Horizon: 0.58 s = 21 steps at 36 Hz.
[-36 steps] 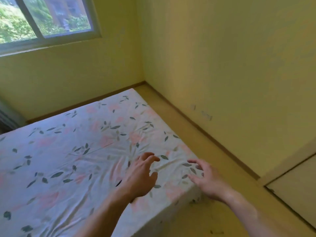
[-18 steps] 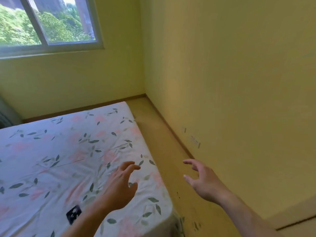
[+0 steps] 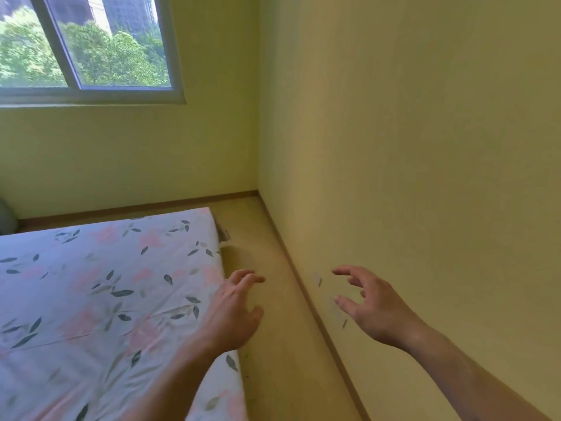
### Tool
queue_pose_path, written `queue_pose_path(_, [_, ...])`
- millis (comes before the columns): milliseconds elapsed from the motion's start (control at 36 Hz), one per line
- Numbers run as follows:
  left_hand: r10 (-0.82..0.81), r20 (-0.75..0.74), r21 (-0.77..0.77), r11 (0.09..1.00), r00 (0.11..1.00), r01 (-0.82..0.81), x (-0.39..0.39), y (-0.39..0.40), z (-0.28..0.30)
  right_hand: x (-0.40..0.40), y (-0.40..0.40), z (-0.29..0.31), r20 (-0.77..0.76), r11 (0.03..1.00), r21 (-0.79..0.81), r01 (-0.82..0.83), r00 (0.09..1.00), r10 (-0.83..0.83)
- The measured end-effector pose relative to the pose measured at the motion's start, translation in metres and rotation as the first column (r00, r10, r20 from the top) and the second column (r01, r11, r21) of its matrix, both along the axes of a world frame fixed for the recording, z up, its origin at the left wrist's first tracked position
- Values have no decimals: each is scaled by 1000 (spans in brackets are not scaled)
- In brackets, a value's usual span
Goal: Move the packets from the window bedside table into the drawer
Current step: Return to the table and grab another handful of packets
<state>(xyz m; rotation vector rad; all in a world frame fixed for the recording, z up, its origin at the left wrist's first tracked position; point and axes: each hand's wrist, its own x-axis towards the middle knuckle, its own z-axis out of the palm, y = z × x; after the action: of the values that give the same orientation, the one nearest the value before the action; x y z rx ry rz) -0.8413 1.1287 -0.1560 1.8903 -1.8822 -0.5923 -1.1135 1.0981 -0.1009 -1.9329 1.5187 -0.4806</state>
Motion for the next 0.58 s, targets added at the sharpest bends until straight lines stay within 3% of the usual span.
queue_pose_path(139, [6, -33, -18, 1000, 999, -7, -22, -82, 9, 4, -97, -3, 47, 999, 14, -38, 998, 38])
queue_pose_path(306, [107, 9, 3, 994, 994, -107, 9, -180, -2, 27, -220, -21, 95, 987, 50, -151, 985, 146])
queue_pose_path(583, [468, 87, -13, 883, 879, -469, 104, -288, 15, 147, -427, -21, 107, 889, 64, -453, 889, 445])
